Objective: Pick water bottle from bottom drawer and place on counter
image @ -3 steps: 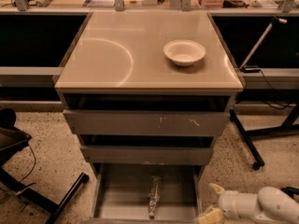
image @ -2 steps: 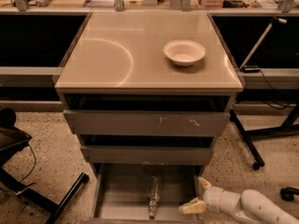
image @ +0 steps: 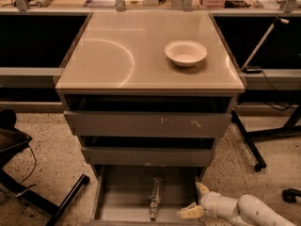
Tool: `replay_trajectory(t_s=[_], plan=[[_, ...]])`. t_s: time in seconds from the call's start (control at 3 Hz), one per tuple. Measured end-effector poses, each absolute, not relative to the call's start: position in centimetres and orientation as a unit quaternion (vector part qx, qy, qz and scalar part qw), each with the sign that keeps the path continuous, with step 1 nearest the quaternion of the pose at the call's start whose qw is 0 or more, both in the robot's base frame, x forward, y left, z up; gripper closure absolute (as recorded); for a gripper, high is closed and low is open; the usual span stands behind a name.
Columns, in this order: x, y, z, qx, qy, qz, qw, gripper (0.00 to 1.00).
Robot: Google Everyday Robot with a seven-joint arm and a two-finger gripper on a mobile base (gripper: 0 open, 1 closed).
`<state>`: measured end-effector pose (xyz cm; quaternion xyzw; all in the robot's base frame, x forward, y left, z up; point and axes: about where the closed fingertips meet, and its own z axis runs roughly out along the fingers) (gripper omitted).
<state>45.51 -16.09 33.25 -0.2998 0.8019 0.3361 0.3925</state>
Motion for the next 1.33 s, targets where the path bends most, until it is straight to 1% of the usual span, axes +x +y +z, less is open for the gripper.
replay_trajectory(t_s=[0.33, 0.67, 1.0, 1.33], plan=[[46.2, -13.6, 31.7, -0.290, 0.809, 0.330, 0.391, 0.00], [48.7, -6.4, 29.5, -0.300, 0.811, 0.318, 0.388, 0.00], [50.3, -6.5, 28.7, -0.294, 0.822, 0.288, 0.393, 0.00], [50.1, -6.3, 28.3, -0.290, 0.824, 0.290, 0.391, 0.00]])
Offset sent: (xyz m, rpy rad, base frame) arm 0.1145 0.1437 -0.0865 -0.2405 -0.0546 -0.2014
